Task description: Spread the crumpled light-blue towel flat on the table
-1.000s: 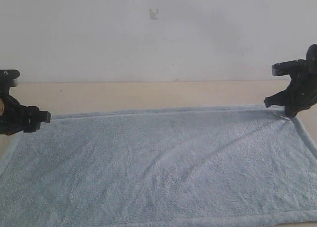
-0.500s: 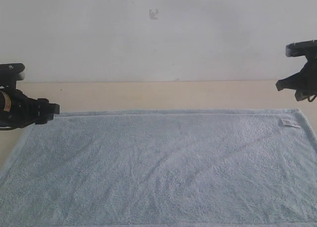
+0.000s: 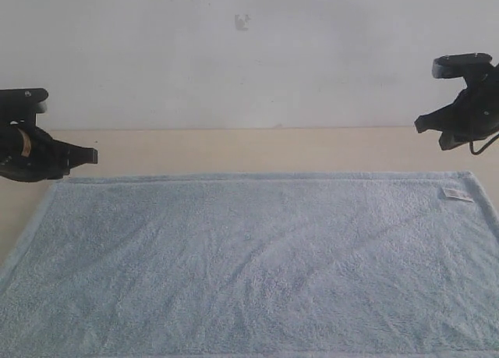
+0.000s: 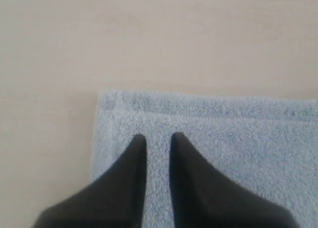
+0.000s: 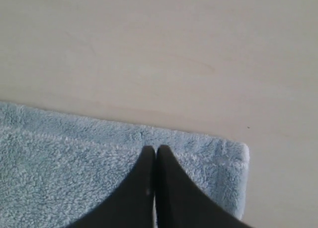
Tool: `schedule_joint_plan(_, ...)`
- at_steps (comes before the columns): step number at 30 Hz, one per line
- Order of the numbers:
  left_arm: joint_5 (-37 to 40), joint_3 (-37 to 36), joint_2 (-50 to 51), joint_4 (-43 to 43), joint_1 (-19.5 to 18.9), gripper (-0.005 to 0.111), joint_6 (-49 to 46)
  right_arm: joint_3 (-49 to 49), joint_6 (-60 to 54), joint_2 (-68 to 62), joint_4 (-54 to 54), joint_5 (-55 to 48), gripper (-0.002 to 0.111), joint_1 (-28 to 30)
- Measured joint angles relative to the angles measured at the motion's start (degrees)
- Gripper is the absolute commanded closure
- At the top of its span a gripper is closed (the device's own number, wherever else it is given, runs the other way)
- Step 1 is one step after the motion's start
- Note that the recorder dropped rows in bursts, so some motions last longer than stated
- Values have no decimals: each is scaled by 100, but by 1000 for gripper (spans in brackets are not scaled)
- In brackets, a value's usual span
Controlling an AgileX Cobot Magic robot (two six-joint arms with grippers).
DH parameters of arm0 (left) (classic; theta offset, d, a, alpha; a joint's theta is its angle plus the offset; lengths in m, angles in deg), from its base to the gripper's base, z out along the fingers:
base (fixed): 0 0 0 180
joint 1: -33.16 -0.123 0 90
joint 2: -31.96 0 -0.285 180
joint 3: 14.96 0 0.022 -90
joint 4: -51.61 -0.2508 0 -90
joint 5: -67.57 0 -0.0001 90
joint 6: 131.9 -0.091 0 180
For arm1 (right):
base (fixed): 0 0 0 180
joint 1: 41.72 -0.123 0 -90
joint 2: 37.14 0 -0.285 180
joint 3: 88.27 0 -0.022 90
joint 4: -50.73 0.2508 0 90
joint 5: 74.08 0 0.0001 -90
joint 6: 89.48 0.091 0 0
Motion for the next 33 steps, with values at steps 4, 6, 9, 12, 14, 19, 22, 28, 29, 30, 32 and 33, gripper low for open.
schedule_joint_plan(4, 64, 145, 23, -11, 0, 103, -124, 0, -10, 0, 70, 0, 108, -31)
schedule_joint_plan(6, 176, 225, 112, -22, 0, 103, -148, 0, -10, 0, 145, -26, 108, -31)
schedule_joint_plan(9, 309, 286, 281, -22, 0, 103, -161, 0, -22, 0, 168, -80, 108, -31)
schedule_joint_plan(12, 330, 379, 436, -22, 0, 103, -161, 0, -127, 0, 256, -94, 108, -31)
schedule_joint_plan(14, 330, 453, 552, -22, 0, 103, -161, 0, -197, 0, 361, -106, 108, -31)
schedule_joint_plan(19, 330, 638, 869, -22, 0, 103, -161, 0, -311, 0, 504, -117, 108, -31)
schedule_joint_plan(22, 330, 731, 1008, -22, 0, 103, -164, 0, -339, 0, 527, -117, 108, -31)
schedule_joint_plan(28, 330, 883, 1159, -22, 0, 103, -291, 0, -374, 0, 536, -117, 108, -31)
schedule_joint_plan(29, 330, 915, 1183, -22, 0, 103, -309, 0, -374, 0, 536, -117, 108, -31)
schedule_joint_plan(30, 330, 948, 1212, -22, 0, 103, -309, 0, -384, 0, 536, -117, 108, -31)
schedule_joint_plan(32, 368, 1028, 1283, -22, 0, 103, -320, 0, -384, 0, 536, -117, 108, -31)
schedule_joint_plan(33, 409, 1066, 1314, -22, 0, 103, -320, 0, -384, 0, 536, -117, 108, -31)
